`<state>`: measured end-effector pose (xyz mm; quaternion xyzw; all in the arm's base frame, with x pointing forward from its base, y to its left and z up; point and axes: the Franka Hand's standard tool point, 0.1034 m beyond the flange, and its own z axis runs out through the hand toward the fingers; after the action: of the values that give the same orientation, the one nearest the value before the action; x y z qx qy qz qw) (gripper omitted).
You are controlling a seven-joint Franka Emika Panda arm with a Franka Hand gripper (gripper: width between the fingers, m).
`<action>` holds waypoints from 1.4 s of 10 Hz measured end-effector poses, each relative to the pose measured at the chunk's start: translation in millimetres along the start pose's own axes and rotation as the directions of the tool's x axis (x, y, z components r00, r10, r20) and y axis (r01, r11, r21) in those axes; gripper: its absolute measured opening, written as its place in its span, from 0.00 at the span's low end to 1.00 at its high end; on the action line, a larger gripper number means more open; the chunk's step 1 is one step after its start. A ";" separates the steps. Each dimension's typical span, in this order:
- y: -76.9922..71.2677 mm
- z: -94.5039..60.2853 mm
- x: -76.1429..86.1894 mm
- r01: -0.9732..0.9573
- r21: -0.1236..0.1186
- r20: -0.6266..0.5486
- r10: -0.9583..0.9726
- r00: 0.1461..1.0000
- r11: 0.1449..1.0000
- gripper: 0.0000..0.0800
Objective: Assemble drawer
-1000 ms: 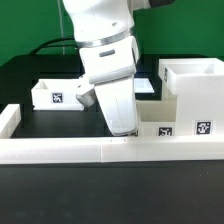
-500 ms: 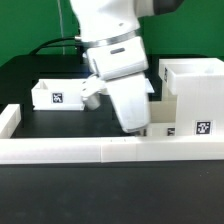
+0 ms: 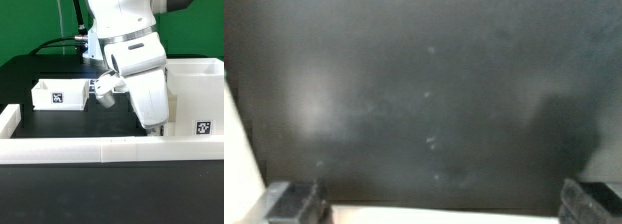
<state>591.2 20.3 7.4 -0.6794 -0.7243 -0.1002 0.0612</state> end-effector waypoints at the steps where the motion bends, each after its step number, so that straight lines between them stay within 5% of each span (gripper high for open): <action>1: 0.2 0.7 2.3 -0.005 0.001 0.002 0.005 1.000 1.000 0.81; 3: 1.8 3.2 13.6 -0.013 0.012 0.006 0.013 1.000 1.000 0.81; 6: 8.8 -3.2 15.9 -0.032 0.047 0.012 0.031 0.999 0.998 0.81; 8: 11.8 -9.3 12.3 -0.029 0.050 0.016 0.028 0.999 0.998 0.81; 11: 5.0 -22.8 -33.8 -0.032 0.014 0.038 0.031 0.999 0.999 0.81; 14: -10.4 -46.7 -56.8 -0.067 0.000 0.061 0.066 0.996 0.998 0.81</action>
Offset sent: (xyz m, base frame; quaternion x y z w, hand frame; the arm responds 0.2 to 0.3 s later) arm 0.0107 0.0274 0.0008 0.0335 -0.0037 -0.0052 0.9994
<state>582.5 -46.2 39.4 -0.7058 -0.7029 -0.0766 0.0431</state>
